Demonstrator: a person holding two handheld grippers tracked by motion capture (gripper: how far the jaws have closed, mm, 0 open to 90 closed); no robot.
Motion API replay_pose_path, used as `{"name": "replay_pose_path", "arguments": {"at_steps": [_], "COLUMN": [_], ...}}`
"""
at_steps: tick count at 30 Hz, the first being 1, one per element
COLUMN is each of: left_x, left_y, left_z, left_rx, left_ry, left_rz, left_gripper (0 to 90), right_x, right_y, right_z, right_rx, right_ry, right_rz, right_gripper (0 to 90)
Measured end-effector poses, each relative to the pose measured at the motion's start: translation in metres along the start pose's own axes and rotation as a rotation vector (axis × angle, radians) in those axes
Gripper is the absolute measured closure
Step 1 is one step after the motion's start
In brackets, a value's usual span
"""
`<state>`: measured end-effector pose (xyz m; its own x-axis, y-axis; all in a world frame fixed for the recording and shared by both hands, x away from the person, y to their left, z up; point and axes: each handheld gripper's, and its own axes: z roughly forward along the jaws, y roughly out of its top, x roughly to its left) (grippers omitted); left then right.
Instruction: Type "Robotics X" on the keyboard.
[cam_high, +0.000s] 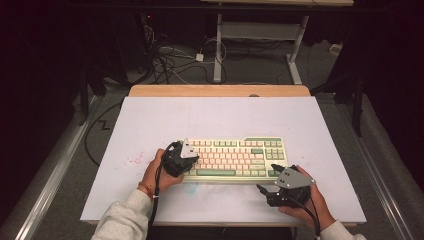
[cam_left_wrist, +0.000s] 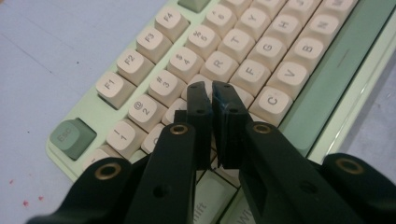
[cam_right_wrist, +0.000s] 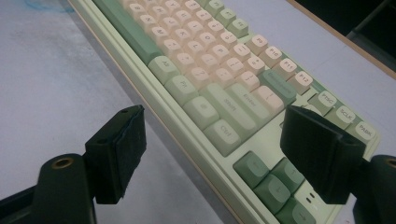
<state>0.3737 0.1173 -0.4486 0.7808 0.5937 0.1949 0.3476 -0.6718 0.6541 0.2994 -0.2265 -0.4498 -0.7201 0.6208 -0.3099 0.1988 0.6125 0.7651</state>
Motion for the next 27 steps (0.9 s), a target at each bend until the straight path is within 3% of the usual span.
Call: {"name": "replay_pose_path", "arguments": {"at_steps": [13, 20, 27], "left_x": [-0.002, -0.003, -0.007], "left_y": [0.002, 0.002, 0.003], "left_z": [-0.012, -0.015, -0.018], "left_rx": [-0.058, -0.086, -0.119], "left_ry": [0.023, 0.042, 0.092], "left_rz": [0.011, 0.014, 0.021], "left_gripper": [76.5, 62.8, 46.8], "right_x": [-0.001, -0.001, -0.001], "right_y": [0.000, 0.000, 0.000], "right_z": [-0.001, -0.001, -0.001], "right_rx": [-0.004, -0.005, -0.004], "right_ry": [-0.007, -0.011, -0.010], "right_rz": [-0.001, 0.001, 0.000], "right_gripper": [22.8, 22.8, 22.8]}}
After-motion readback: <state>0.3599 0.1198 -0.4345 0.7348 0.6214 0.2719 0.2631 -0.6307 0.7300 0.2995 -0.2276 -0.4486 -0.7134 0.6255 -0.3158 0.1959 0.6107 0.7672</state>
